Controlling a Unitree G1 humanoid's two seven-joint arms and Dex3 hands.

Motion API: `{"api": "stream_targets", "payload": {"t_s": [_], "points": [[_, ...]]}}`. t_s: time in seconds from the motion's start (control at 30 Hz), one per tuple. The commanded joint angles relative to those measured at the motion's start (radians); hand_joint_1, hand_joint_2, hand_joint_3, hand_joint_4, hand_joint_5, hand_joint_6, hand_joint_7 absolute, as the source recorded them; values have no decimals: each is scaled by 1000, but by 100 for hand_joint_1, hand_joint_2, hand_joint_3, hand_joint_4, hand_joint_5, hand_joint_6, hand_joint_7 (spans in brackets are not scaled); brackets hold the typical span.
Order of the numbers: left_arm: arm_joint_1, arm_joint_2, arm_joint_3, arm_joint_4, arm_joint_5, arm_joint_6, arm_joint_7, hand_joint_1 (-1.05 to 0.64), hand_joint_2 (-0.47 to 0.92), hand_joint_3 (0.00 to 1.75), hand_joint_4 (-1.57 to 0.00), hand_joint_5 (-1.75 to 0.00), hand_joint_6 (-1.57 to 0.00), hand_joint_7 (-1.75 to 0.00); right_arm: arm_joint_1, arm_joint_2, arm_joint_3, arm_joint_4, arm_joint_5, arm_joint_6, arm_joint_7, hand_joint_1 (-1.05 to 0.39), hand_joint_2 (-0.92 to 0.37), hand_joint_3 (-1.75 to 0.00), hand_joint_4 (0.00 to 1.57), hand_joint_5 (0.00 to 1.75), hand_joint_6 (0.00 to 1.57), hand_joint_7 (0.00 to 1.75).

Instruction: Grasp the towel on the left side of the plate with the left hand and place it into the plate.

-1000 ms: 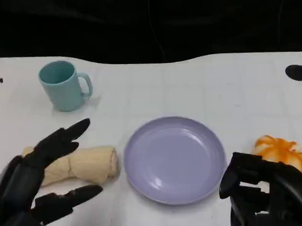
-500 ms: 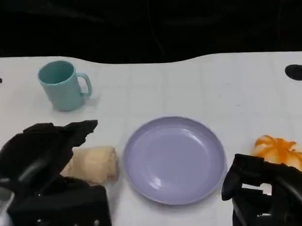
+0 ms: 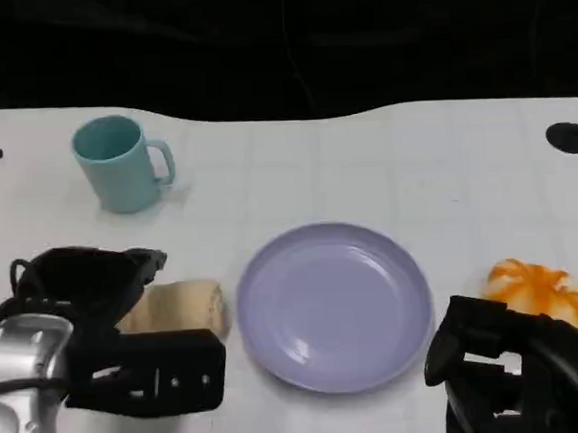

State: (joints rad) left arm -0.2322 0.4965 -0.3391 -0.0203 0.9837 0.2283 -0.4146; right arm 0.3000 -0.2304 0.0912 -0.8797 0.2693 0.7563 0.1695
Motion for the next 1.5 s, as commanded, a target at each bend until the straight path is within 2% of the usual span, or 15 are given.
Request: {"api": "stream_targets", "payload": {"t_s": [0.03, 0.2, 0.37, 0.4, 0.43, 0.47, 0.57, 0.6, 0.63, 0.67, 0.73, 0.93, 1.1, 1.27, 1.5], "points": [[-57, -24, -47, 156, 9, -1, 35, -56, 90, 0, -36, -15, -32, -1, 3, -7, -12, -14, 11, 6, 0, -8, -50, -131, 72, 175, 63, 158], [-100, -54, -88, 314, -13, -14, 80, -53, 91, 1, -39, -10, -33, 0, 12, -10, -10, -19, 8, -1, 2, -9, -50, -131, 73, 175, 64, 158], [-96, -68, -73, 439, -89, -104, 253, -36, 92, 7, -53, -12, -44, -4, 18, -8, -11, -27, 10, 2, 0, -9, -49, -131, 73, 175, 64, 157], [-86, -65, -67, 445, -104, -133, 297, -31, 92, 11, -63, -18, -55, -7, 17, -8, -11, -27, 11, 3, 0, -9, -49, -131, 73, 175, 64, 157], [-78, -64, -57, 464, -127, -174, 355, -26, 92, 15, -66, -57, -75, -6, 16, -8, -11, -29, 11, 8, -1, -9, -49, -131, 73, 175, 64, 157], [-71, -64, -45, 486, -152, -218, 411, -23, 92, 17, -69, -77, -88, -9, 14, -8, -12, -31, 12, 13, -2, -10, -49, -131, 73, 175, 64, 157], [-62, -60, -29, 533, -194, -295, 512, -20, 92, 25, -88, -102, -117, -16, 13, -8, -13, -33, 14, 16, -1, -10, -49, -131, 74, 175, 64, 157], [-57, -56, -28, 532, -194, -300, 535, -22, 91, 32, -83, -136, -111, -48, 11, -9, -14, -33, 14, 16, 0, -10, -49, -131, 74, 175, 64, 157], [-53, -51, -28, 517, -190, -290, 538, -22, 90, 35, -81, -159, -81, -122, 10, -8, -16, -32, 15, 18, 1, -9, -49, -132, 73, 175, 65, 157], [-50, -46, -28, 501, -185, -281, 539, -23, 89, 36, -79, -166, -68, -148, 9, -8, -17, -32, 16, 20, 1, -9, -49, -132, 73, 175, 65, 157], [-44, -38, -26, 466, -176, -263, 537, -23, 89, 30, -76, -173, -56, -169, 7, -8, -19, -33, 18, 27, 0, -9, -49, -131, 73, 175, 65, 156], [-26, -41, 23, 348, -201, -236, 561, -24, 92, 24, -77, -175, -48, -175, 5, -15, -20, -29, 18, 20, 3, -9, -49, -132, 73, 175, 65, 157], [-17, -63, 62, 230, -215, -184, 547, -18, 89, 26, -82, -175, -54, -175, 3, -13, -17, -30, 18, 25, -2, -9, -49, -132, 73, 175, 65, 157], [-19, -76, 80, 134, -250, -190, 524, -21, 60, 93, -88, -175, -63, -175, -3, -10, -11, -38, 19, 44, -11, -9, -50, -132, 73, 175, 65, 157], [-33, -125, 55, 10, -270, -191, 460, -22, 50, 100, -89, -175, -62, -175, 4, -1, -19, -27, 31, 34, -7, -7, -50, -132, 74, 175, 64, 157]]}}
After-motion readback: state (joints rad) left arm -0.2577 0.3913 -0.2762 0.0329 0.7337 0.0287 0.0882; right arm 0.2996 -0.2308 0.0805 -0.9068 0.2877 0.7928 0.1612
